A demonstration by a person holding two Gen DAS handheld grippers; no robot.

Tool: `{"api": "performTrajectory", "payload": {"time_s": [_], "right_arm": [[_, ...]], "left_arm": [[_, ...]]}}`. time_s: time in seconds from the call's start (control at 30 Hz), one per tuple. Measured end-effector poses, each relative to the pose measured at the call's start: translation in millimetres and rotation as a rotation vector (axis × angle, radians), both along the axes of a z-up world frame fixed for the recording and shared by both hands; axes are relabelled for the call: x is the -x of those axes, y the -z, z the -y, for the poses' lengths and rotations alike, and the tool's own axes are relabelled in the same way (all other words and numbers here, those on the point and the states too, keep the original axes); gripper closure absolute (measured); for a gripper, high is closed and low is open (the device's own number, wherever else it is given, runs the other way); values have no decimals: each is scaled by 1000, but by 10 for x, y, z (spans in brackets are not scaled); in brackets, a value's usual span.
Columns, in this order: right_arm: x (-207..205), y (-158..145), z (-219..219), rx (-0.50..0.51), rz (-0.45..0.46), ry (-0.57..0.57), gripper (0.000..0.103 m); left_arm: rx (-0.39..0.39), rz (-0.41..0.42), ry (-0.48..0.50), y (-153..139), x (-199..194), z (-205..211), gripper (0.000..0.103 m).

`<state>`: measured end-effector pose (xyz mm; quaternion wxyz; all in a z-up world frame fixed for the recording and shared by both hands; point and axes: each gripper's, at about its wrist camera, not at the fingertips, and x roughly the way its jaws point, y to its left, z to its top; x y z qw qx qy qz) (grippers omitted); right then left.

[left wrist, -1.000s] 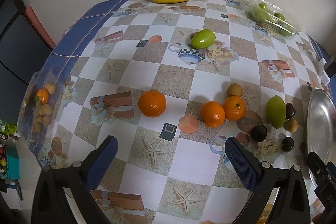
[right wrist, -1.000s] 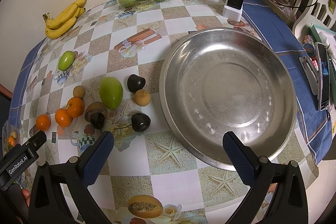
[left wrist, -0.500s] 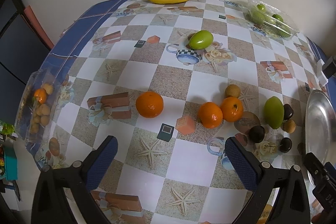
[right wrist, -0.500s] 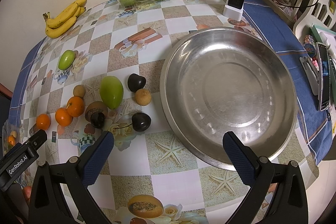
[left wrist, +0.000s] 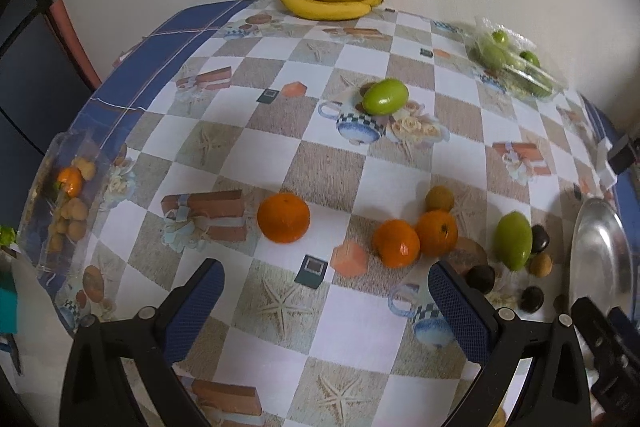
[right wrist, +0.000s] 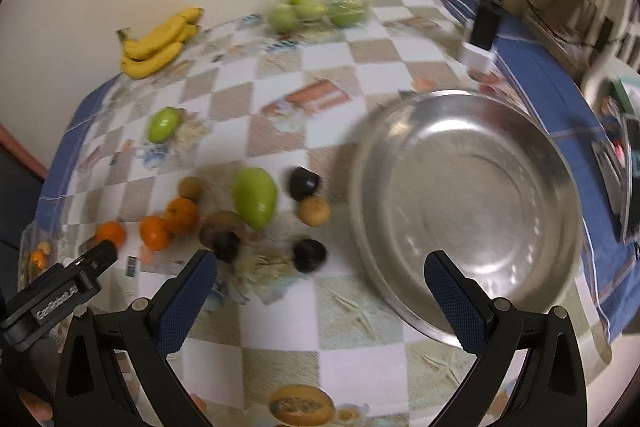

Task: Organize fruits
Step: 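Move the right tool onto a dark purple plum while the left tool moves onto an orange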

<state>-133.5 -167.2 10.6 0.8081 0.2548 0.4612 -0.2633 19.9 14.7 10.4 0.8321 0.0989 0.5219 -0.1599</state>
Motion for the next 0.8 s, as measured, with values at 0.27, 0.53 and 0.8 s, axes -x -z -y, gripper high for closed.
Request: {"api": "performTrajectory", "payload": {"time_s": [0.27, 0.53, 0.8], "right_arm": [[-167, 71, 15, -77, 33, -63, 4], [-210, 199, 96, -148, 13, -63, 33], [-282, 342, 109, -175, -35, -71, 57]], "left_arm": [[21, -20, 13, 16, -120, 34, 0], [61, -75, 54, 94, -153, 156, 11], [109, -153, 54, 209, -239, 224, 28]]}}
